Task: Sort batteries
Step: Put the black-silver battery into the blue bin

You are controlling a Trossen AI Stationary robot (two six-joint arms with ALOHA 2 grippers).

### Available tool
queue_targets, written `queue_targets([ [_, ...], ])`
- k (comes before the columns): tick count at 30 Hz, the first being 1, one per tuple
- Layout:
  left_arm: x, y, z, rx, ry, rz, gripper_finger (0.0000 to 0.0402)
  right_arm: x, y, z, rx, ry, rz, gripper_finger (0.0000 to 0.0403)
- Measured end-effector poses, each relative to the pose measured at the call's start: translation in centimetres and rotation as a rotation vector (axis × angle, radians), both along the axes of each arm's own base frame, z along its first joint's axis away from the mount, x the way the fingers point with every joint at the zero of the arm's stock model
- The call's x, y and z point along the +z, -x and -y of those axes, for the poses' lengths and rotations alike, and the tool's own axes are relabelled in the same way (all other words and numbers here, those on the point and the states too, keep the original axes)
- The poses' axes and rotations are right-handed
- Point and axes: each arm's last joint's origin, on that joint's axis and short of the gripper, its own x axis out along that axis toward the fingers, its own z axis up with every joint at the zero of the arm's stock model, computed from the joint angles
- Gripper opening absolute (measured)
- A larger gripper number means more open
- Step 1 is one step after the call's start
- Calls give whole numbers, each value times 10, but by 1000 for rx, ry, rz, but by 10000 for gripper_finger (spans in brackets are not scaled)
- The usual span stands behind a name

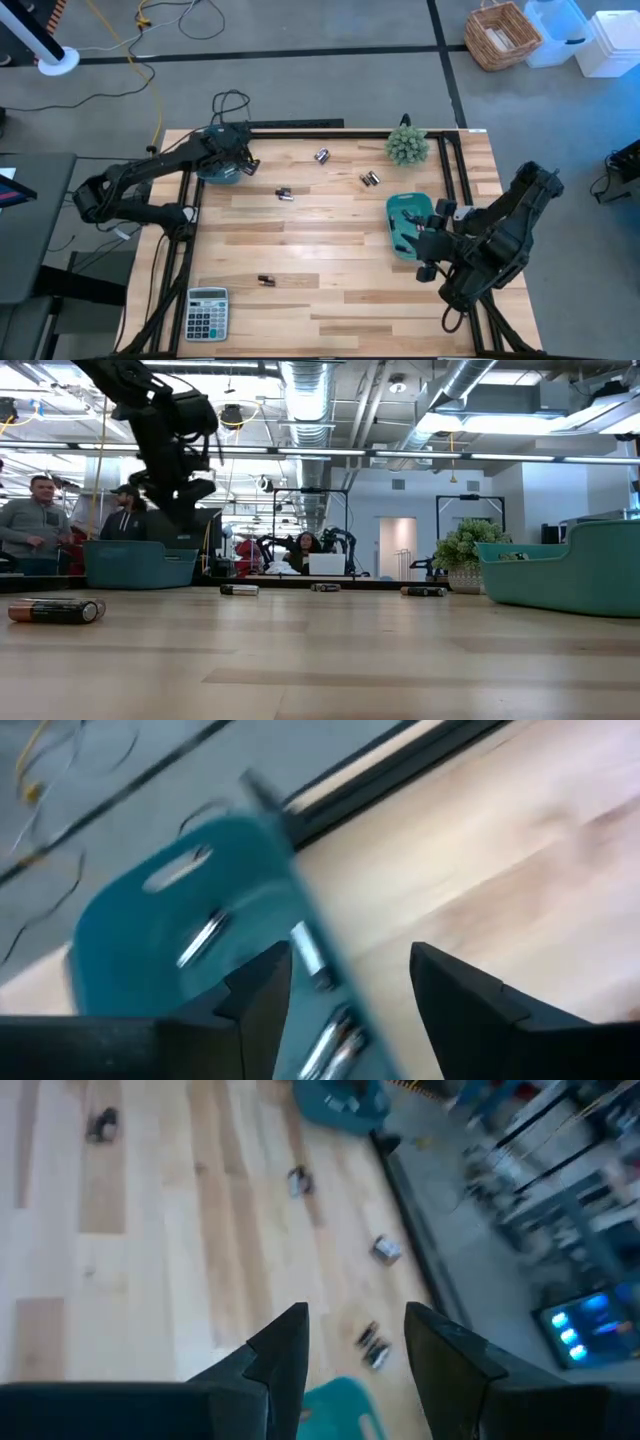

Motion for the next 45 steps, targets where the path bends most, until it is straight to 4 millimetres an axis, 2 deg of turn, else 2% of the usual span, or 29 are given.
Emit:
queue_targets([
  [7,8,-28,17,-225,-56,104,195,-16,0,-2,-83,-217,-120,181],
  [13,19,-56,43,-436,-75,289,195,-52,5,-8,-254,-462,-318,181],
  [18,27,-74,73,-615,-98,374,194,-85,16,-26,-373,-671,-415,181],
  [24,32,-84,98,-728,-123,426,194,-111,31,-47,-498,-837,-367,181],
  [27,35,-87,105,-772,-150,444,194,-127,38,-58,-562,-864,-398,181],
  [32,35,-88,110,-793,-152,445,194,-152,45,-74,-667,-802,-471,181],
  [38,33,-88,114,-810,-135,427,194,-175,44,-86,-819,-771,-588,181],
  [45,33,-88,119,-828,-128,421,194,-198,38,-100,-911,-788,-594,181],
])
